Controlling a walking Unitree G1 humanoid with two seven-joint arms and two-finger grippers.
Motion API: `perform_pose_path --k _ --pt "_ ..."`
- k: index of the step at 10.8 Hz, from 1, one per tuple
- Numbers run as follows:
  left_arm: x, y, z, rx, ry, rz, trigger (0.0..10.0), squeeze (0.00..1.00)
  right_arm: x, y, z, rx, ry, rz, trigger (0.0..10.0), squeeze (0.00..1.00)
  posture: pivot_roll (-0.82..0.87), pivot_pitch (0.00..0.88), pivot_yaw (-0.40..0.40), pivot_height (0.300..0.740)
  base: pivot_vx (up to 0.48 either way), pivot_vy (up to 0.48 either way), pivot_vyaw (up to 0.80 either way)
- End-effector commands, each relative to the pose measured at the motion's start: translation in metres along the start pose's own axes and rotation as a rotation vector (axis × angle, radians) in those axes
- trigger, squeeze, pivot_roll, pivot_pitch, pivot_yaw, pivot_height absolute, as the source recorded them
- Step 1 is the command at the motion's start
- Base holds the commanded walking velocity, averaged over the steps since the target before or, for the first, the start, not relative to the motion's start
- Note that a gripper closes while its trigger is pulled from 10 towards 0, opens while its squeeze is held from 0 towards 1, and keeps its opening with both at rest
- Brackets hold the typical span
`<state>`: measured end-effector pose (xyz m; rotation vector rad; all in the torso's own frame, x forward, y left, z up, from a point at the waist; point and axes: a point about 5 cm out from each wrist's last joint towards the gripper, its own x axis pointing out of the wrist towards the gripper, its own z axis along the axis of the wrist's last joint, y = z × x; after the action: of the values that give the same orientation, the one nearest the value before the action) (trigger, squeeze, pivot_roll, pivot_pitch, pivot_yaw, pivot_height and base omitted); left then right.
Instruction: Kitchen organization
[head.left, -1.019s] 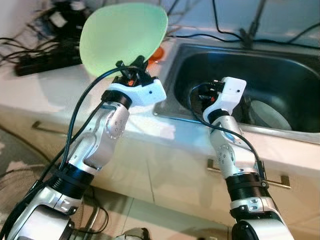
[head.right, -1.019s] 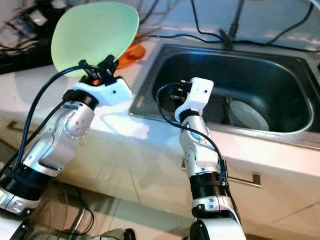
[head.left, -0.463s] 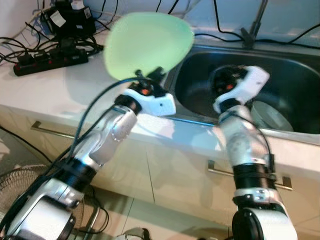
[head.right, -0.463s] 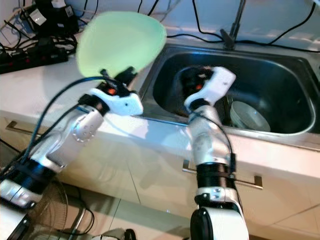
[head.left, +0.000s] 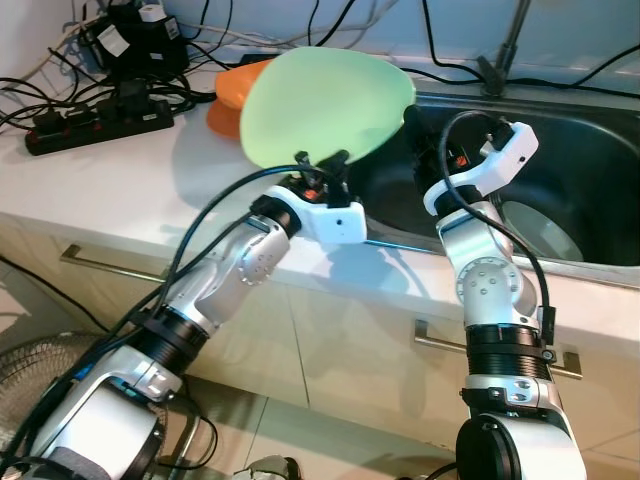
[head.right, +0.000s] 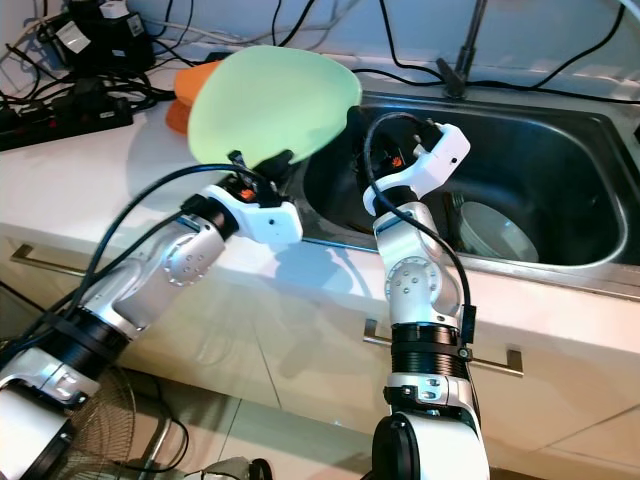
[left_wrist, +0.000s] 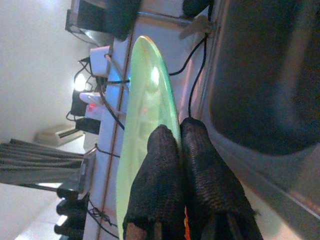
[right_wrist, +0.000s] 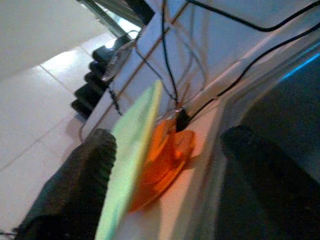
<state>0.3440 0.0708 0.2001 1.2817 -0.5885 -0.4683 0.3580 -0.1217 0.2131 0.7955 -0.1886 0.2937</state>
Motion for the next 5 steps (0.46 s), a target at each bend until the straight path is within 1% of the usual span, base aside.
perform_pose_path --k 1,2,3,5 --pt "0.0063 0.0114 0.0071 0.025 -0.047 0.027 10.0 0.0 0.0012 0.0074 0.0037 0.016 -0.006 0.037 10.0 1.0 0.04 0.011 0.078 0.74 0.0 0.0 0.0" --pt "0.0069 0.0114 0.0082 0.024 -0.055 0.03 10.0 0.0 0.0008 0.0076 0.0034 0.018 0.0 0.038 10.0 1.0 0.04 0.009 0.077 0.74 0.0 0.0 0.0" --pt "0.0077 0.011 0.0095 0.022 -0.063 0.029 10.0 0.0 0.0009 0.0079 0.0018 0.016 0.009 0.037 10.0 0.0 0.04 0.007 0.077 0.74 0.0 0.0 0.0" --pt "0.0102 0.0087 0.0159 0.01 -0.102 0.025 10.0 0.0 0.0012 0.0081 -0.0031 0.021 0.033 0.03 10.0 0.0 0.04 0.0 0.077 0.74 0.0 0.0 0.0"
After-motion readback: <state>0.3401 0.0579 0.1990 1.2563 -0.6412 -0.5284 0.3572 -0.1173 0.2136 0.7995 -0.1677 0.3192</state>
